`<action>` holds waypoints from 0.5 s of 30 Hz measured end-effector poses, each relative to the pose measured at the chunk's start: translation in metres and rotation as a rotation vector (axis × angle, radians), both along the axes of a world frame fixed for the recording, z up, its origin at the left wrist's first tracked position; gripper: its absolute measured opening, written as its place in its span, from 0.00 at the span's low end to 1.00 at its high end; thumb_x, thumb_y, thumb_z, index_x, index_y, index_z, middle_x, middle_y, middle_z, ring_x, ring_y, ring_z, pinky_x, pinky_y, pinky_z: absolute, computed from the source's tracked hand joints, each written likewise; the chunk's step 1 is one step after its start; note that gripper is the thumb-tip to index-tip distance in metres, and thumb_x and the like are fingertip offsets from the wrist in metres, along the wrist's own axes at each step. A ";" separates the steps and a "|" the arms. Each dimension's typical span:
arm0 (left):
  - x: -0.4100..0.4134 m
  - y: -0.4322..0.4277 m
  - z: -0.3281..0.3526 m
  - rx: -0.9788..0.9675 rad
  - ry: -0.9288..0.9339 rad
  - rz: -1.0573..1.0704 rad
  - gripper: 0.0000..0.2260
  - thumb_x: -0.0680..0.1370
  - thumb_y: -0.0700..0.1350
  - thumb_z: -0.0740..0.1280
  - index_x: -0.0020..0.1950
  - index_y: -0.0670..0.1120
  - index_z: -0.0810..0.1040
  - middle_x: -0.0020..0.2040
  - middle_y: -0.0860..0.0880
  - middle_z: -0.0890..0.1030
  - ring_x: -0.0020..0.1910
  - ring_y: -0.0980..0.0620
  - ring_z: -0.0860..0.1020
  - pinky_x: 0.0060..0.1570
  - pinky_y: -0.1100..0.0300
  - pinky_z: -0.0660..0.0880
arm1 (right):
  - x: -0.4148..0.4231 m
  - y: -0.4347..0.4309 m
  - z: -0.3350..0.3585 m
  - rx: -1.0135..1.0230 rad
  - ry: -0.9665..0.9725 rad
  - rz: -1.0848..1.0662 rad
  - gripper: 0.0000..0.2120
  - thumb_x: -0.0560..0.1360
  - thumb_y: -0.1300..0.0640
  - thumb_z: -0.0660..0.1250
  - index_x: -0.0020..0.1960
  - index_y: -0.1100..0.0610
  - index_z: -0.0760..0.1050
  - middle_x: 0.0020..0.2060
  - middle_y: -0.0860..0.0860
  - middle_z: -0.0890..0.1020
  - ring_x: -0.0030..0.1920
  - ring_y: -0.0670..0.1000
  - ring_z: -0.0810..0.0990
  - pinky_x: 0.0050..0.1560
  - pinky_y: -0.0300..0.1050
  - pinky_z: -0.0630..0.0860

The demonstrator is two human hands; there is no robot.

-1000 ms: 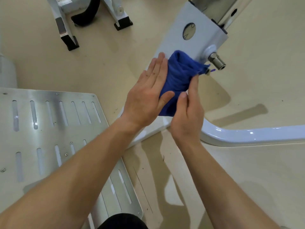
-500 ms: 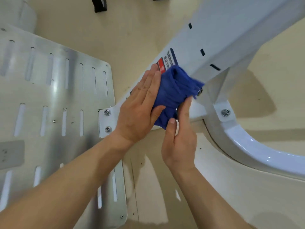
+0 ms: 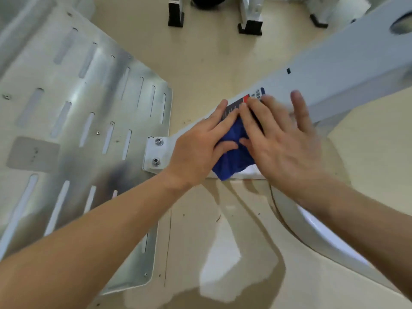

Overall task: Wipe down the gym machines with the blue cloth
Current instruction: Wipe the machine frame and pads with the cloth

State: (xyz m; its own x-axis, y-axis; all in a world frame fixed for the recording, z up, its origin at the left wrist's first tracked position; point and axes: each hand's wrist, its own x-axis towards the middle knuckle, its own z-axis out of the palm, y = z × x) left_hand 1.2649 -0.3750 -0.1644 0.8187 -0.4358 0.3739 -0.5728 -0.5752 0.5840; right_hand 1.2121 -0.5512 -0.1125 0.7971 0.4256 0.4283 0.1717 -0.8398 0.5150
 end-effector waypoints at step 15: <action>-0.026 -0.013 -0.065 0.030 -0.006 0.241 0.29 0.80 0.49 0.55 0.79 0.41 0.55 0.79 0.45 0.57 0.79 0.49 0.54 0.77 0.50 0.54 | 0.019 0.010 0.004 -0.450 0.124 0.055 0.22 0.82 0.56 0.49 0.72 0.63 0.66 0.68 0.64 0.72 0.70 0.66 0.68 0.74 0.67 0.50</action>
State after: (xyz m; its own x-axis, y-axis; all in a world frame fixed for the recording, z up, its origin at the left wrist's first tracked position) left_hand 1.2388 -0.3876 -0.2298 0.8981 -0.2392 0.3691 -0.4206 -0.7128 0.5613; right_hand 1.2313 -0.5410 -0.1080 0.8014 0.5905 0.0949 0.2929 -0.5258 0.7985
